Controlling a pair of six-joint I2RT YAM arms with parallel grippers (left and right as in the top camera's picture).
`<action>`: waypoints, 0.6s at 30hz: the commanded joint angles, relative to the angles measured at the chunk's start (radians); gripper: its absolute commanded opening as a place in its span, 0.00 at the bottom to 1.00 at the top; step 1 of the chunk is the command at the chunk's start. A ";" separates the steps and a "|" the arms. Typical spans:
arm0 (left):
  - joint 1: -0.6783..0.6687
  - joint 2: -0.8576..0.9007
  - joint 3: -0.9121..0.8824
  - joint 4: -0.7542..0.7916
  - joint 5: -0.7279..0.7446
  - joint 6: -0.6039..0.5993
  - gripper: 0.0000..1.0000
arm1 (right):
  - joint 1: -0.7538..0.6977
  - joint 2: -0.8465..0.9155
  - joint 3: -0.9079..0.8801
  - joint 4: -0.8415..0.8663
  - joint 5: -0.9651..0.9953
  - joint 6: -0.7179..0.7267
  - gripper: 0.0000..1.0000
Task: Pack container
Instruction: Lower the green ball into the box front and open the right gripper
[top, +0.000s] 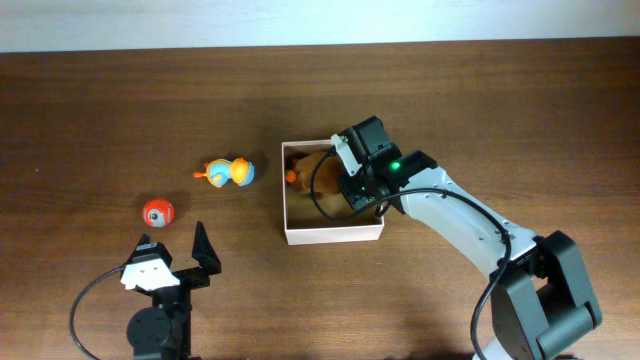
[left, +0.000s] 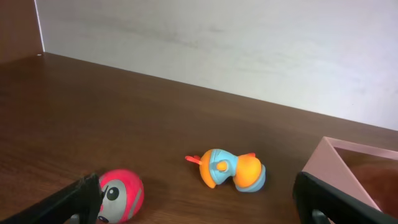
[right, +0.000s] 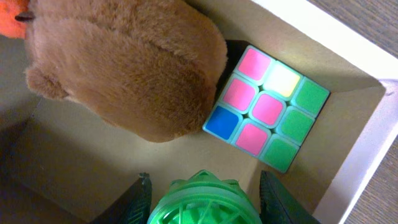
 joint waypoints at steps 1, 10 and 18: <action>0.004 -0.010 -0.005 -0.001 0.014 0.013 0.99 | 0.005 0.008 0.021 -0.015 0.015 -0.002 0.32; 0.004 -0.010 -0.005 -0.001 0.014 0.013 0.99 | 0.005 0.008 0.021 -0.005 0.016 -0.002 0.50; 0.004 -0.010 -0.005 -0.001 0.014 0.013 0.99 | 0.005 0.008 0.021 0.011 0.016 -0.002 0.60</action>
